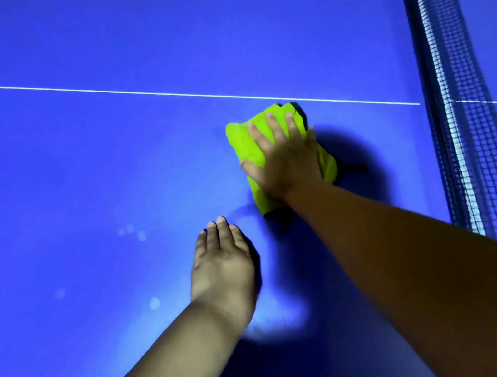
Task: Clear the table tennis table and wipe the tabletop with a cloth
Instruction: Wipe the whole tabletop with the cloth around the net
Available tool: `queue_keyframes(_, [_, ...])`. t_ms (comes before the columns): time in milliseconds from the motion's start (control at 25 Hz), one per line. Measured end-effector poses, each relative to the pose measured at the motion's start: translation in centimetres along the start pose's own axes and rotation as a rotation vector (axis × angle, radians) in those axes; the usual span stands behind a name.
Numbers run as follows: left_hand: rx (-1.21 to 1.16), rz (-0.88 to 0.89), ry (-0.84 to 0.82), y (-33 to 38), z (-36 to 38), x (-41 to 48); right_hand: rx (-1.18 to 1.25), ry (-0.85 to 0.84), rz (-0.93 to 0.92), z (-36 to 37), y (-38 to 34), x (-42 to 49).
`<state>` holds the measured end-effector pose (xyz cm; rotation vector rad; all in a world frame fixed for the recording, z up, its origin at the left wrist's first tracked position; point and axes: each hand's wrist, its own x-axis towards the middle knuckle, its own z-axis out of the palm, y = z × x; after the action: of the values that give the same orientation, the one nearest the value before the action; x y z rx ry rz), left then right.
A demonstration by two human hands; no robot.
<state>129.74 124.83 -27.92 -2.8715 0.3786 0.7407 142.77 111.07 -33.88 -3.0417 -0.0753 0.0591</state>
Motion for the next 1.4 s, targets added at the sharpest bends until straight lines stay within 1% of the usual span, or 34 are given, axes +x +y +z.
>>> queue_keyframes(80, [0.079,0.003,-0.065,1.0,-0.5,1.0,-0.002,0.036,-0.018,0.1,1.1,3.9])
queue_keyframes(120, [0.110,0.002,-0.095,1.4,-0.8,1.4,0.012,0.021,-0.017,0.0,1.7,5.5])
queue_keyframes(240, [0.154,-0.024,-0.116,1.8,-1.0,1.9,0.045,-0.096,-0.024,-0.8,3.3,8.8])
queue_keyframes(320, [0.179,-0.024,-0.102,1.8,-1.1,1.8,0.064,-0.119,-0.043,-1.0,3.8,9.4])
queue_keyframes(400, [0.204,-0.015,-0.081,1.9,-1.1,1.7,0.070,-0.104,-0.046,-0.9,3.9,8.7])
queue_keyframes(520, [0.249,-0.019,-0.075,2.1,-1.0,1.8,0.049,-0.029,-0.046,-0.1,3.9,6.1])
queue_keyframes(640, [0.227,-0.061,-0.072,2.1,-0.9,1.7,0.073,0.067,-0.049,0.5,4.1,1.1])
queue_keyframes(720, [0.180,-0.067,-0.055,1.9,-0.9,1.3,0.071,0.084,-0.025,0.7,3.7,-2.7])
queue_keyframes(800, [0.141,-0.034,-0.069,1.3,-0.9,0.8,0.042,0.064,0.015,0.7,3.1,-6.5])
queue_keyframes(920, [0.007,-0.010,-0.079,-0.4,-0.6,-0.3,0.055,-0.019,0.072,0.5,1.9,-12.8])
queue_keyframes(960, [-0.021,-0.006,-0.044,-0.7,-0.2,-1.3,0.068,-0.024,0.094,0.5,1.4,-15.4])
queue_keyframes(1040, [-0.062,0.049,0.132,-0.8,1.2,-3.9,0.077,-0.003,0.139,0.4,0.0,-20.5])
queue_keyframes(1120, [-0.161,0.113,0.320,0.0,3.0,-7.4,0.041,0.013,0.168,0.5,-1.4,-25.4])
queue_keyframes(1200, [-0.288,0.140,0.439,0.8,5.4,-10.9,0.005,0.013,0.190,0.6,-2.7,-30.2])
queue_keyframes(1400, [-0.322,0.208,0.438,0.5,9.7,-19.0,0.006,-0.018,0.238,0.4,-6.9,-41.8])
